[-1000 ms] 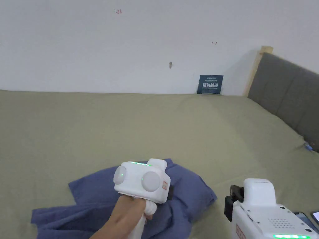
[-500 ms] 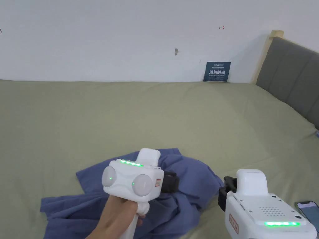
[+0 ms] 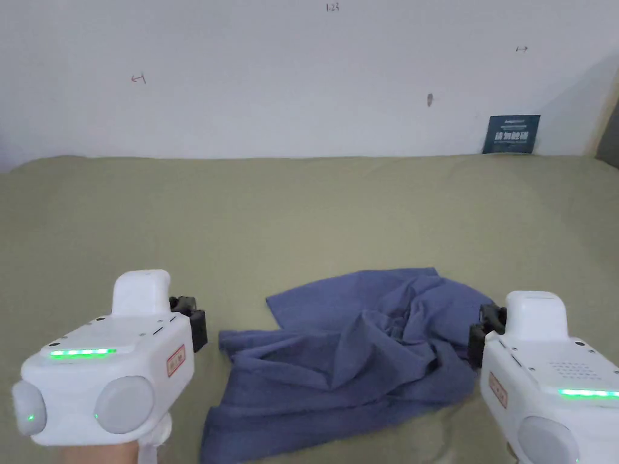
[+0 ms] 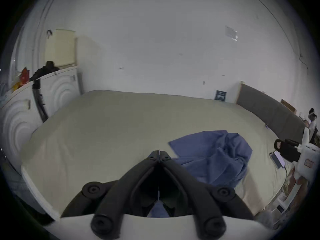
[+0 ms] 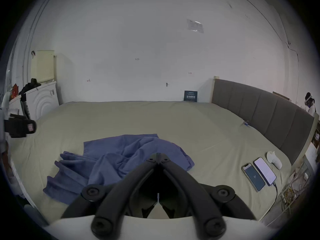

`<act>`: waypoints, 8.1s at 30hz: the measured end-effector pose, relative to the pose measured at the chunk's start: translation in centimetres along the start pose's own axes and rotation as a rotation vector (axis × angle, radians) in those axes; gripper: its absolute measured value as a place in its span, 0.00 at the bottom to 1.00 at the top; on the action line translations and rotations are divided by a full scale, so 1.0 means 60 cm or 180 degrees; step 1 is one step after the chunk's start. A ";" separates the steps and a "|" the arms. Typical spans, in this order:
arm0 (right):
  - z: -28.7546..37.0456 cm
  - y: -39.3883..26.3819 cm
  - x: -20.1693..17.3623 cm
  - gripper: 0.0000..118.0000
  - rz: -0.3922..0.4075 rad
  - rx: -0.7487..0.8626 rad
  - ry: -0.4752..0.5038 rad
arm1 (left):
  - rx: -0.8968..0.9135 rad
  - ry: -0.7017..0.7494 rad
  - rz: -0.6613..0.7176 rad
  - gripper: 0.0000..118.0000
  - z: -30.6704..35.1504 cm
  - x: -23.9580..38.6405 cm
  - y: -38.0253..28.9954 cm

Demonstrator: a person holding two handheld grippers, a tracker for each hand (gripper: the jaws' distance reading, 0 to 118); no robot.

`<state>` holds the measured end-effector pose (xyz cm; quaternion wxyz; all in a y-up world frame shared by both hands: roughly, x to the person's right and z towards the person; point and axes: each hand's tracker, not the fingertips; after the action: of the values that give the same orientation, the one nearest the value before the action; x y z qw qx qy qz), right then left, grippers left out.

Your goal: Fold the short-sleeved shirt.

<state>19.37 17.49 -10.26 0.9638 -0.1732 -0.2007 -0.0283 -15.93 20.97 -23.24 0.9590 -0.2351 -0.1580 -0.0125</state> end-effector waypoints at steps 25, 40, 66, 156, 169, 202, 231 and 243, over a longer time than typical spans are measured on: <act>-0.127 -0.041 -0.020 0.00 0.0262 -0.0416 0.0086 | -0.1854 0.0095 -0.0341 1.00 -0.436 0.024 -0.051; -0.211 -0.010 0.086 0.00 0.0145 -0.0734 -0.0213 | -0.1728 -0.0121 -0.0455 0.04 -0.377 0.062 -0.040; -0.371 -0.013 0.189 0.07 0.0094 -0.1677 -0.0093 | -0.1570 -0.0228 -0.0236 0.05 -0.374 0.027 -0.010; -0.124 -0.125 0.171 0.07 -0.0012 -0.1579 -0.0158 | -0.1437 0.0341 -0.0072 0.05 -0.130 -0.125 -0.127; -0.036 -0.075 0.041 0.51 0.0094 -0.1005 0.0224 | -0.1007 0.0222 -0.0005 0.59 -0.073 -0.129 -0.116; -0.236 -0.023 -0.027 0.00 0.0279 -0.1150 0.0406 | -0.1611 0.0092 0.0031 0.04 -0.191 -0.181 -0.163; -0.522 0.065 -0.013 0.01 0.0903 -0.1740 0.0442 | -0.1653 0.0003 0.0280 0.04 -0.186 -0.169 -0.143; -0.229 0.241 0.058 0.01 0.0831 -0.0753 0.0242 | -0.1079 -0.0073 0.0247 0.04 -0.114 -0.129 -0.001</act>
<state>29.54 26.34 -25.35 0.9391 -0.3088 -0.1351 0.0671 -21.29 17.43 -31.33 0.9034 -0.3995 -0.1554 0.0007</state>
